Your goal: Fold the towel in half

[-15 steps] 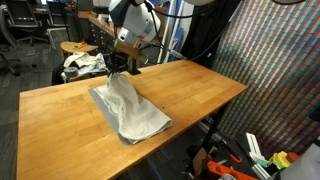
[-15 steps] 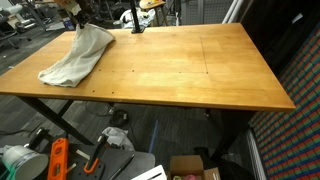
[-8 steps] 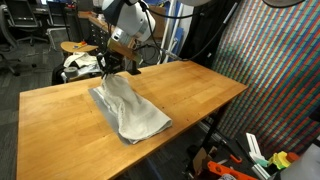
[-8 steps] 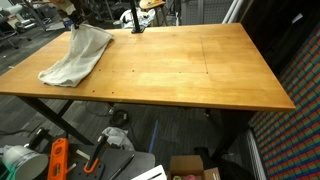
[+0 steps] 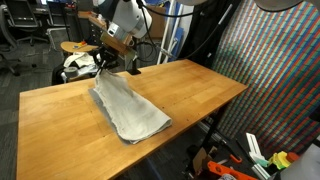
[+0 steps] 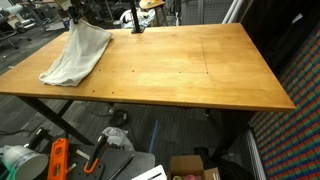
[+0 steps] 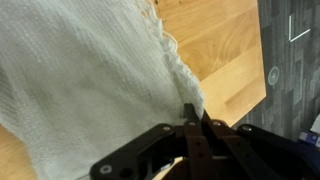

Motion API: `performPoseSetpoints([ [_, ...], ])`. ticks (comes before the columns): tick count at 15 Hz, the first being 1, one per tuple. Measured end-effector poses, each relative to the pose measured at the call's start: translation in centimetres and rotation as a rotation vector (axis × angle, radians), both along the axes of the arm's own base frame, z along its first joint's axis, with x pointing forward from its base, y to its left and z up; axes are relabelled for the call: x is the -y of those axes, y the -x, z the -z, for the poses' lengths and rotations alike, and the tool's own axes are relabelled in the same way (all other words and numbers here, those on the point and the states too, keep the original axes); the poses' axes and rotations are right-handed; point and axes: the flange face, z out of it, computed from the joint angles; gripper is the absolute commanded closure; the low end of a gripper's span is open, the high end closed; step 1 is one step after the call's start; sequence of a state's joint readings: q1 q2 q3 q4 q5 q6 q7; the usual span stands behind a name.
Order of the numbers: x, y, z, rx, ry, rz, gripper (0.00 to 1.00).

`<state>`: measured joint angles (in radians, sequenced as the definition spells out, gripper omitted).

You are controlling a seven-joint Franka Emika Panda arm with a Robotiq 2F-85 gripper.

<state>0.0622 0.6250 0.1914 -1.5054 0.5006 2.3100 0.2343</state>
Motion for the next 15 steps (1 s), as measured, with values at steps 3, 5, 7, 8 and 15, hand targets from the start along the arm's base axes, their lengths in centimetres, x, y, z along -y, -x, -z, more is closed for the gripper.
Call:
performPoseSetpoints([
  [3, -0.5, -0.5, 0.4, -0.008, -0.007, 0.012, 0.96],
  [5, -0.9, -0.6, 0.9, -0.013, -0.011, 0.011, 0.96],
  [7, -1.4, -0.7, 1.2, -0.016, -0.016, 0.005, 0.96],
  [8, -1.7, -0.7, 1.4, -0.018, -0.018, 0.002, 0.95],
  [15, -2.9, -0.4, 1.8, -0.025, -0.034, -0.018, 0.96],
])
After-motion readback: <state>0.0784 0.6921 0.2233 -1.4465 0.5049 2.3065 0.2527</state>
